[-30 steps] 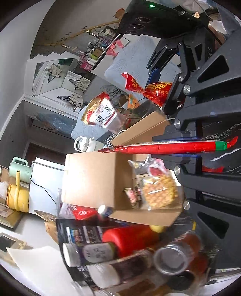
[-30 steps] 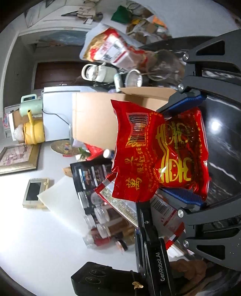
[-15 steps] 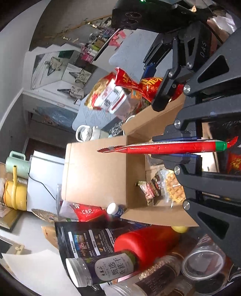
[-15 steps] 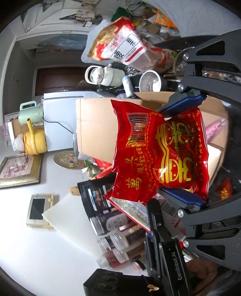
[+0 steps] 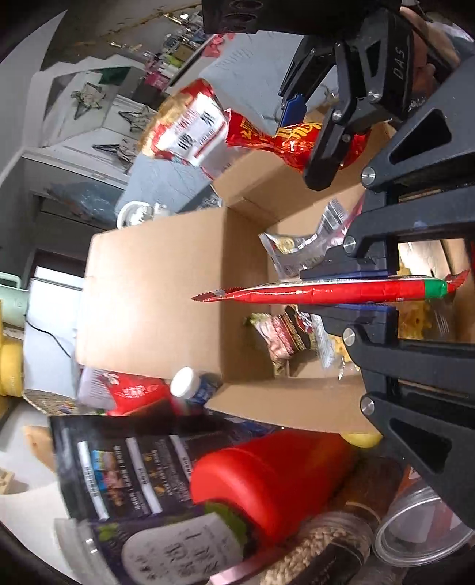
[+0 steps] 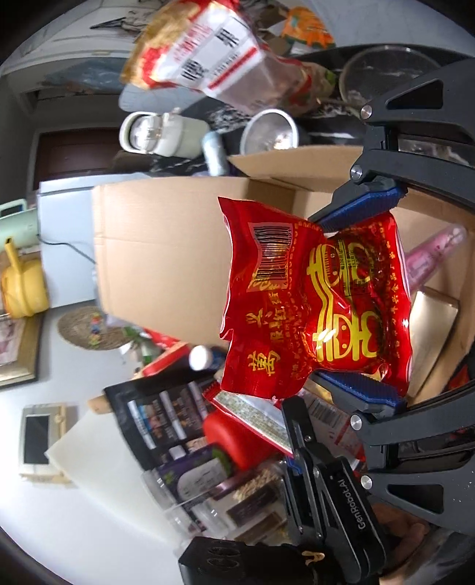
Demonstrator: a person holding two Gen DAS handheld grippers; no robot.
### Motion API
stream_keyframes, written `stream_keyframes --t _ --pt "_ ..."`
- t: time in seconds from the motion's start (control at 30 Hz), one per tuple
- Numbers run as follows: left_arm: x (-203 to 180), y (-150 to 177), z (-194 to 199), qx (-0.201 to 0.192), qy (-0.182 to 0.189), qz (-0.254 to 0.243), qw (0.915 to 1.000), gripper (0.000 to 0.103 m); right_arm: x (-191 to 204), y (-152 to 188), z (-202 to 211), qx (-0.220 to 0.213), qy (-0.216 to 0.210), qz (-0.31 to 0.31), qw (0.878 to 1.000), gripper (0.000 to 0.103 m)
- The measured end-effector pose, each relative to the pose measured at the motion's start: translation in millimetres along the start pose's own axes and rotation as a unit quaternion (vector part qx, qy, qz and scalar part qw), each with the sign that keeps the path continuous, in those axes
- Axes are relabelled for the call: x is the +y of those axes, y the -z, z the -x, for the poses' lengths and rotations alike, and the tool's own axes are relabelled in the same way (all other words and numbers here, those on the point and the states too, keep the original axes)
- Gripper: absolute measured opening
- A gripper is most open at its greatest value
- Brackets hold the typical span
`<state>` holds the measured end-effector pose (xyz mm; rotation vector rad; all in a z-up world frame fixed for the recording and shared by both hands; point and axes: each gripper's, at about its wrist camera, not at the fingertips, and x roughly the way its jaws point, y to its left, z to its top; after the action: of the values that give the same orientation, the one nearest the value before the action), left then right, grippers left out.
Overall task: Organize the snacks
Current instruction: 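Carry the spicy packet and red pouch with both grippers over the cardboard box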
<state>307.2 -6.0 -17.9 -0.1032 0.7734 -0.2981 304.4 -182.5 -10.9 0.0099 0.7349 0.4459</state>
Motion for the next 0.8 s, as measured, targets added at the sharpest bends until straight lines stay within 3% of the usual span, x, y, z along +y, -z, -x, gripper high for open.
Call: stream_keyframes --t 0.2,0.53,0.8 --pt "3.9 6.1 -20.9 0.038 -0.01 0.002 0.9992 0.01 4.5 7.3 -23.0 0.041 -0.006 0.009 0.999 0.074" --pt "3.3 8.0 -32.4 0.053 -0.045 -0.001 0.9975 0.01 2.7 18.7 -50.5 0.102 -0.003 0.009 0.995 0.074" --pt "6.0 9.5 -45.2 0.08 -0.11 -0.006 0.9907 0.01 9.2 26.3 -65.3 0.139 0.021 0.025 0.99 0.075"
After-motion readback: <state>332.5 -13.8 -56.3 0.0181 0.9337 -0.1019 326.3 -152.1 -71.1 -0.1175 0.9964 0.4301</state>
